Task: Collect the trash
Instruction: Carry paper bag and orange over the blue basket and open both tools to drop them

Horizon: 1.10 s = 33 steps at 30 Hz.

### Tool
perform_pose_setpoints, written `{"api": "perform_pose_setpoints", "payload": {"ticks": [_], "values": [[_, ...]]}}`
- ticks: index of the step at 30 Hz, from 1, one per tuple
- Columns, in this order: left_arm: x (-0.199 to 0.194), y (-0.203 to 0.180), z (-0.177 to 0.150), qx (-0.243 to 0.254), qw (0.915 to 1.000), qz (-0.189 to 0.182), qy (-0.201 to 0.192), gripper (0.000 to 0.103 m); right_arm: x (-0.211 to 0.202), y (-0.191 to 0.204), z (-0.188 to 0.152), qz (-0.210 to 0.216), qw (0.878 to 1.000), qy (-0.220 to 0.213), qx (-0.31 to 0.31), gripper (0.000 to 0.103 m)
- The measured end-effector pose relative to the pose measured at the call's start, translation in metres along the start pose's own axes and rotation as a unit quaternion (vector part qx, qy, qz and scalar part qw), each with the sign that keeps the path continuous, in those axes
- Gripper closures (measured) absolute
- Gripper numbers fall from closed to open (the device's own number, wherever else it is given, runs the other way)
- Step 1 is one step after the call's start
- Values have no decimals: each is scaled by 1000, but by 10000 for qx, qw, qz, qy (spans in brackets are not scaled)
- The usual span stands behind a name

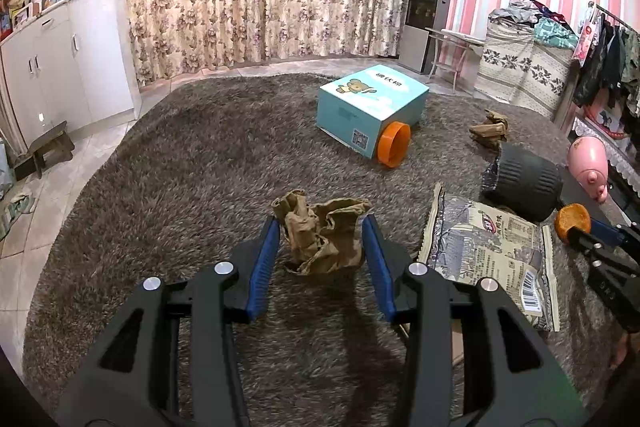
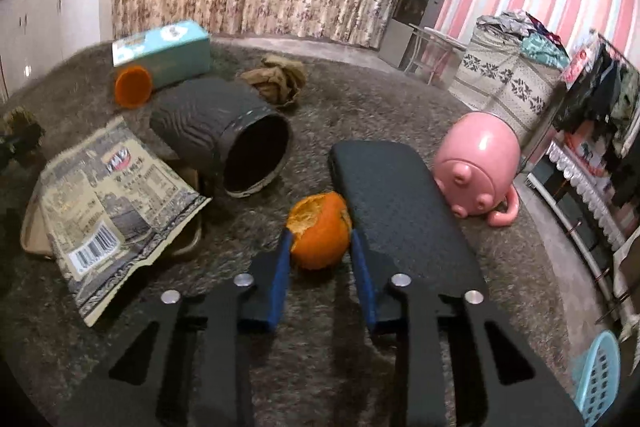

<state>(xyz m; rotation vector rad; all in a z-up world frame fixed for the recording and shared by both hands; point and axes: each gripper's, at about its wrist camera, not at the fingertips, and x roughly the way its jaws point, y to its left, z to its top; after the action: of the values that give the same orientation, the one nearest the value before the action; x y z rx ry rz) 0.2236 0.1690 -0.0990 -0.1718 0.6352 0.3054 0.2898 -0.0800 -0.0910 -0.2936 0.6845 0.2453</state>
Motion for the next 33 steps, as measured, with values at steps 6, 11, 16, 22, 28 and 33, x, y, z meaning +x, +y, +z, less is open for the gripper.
{"api": "perform_pose_setpoints", "payload": {"ticks": [6, 11, 16, 22, 28, 33], "values": [[2, -1, 1, 15, 10000, -3, 26, 61, -44, -43, -13, 145, 9972, -326, 656, 75], [5, -1, 2, 36, 10000, -4, 79, 61, -80, -95, -36, -91, 9930, -412, 1106, 75], [8, -1, 4, 74, 9999, -24, 83, 61, -120, -164, -73, -497, 9826, -449, 1733, 75], [-6, -26, 7, 524, 9985, 122, -68, 61, -168, -249, -122, -1305, 9563, -577, 2550, 75], [-52, -97, 18, 807, 9941, -628, -366, 61, -199, -298, -153, -1616, 9322, -595, 3182, 75], [-80, -179, 14, 1189, 9826, -1360, -437, 61, -209, -313, -169, -2114, 9274, -483, 3049, 75]]}}
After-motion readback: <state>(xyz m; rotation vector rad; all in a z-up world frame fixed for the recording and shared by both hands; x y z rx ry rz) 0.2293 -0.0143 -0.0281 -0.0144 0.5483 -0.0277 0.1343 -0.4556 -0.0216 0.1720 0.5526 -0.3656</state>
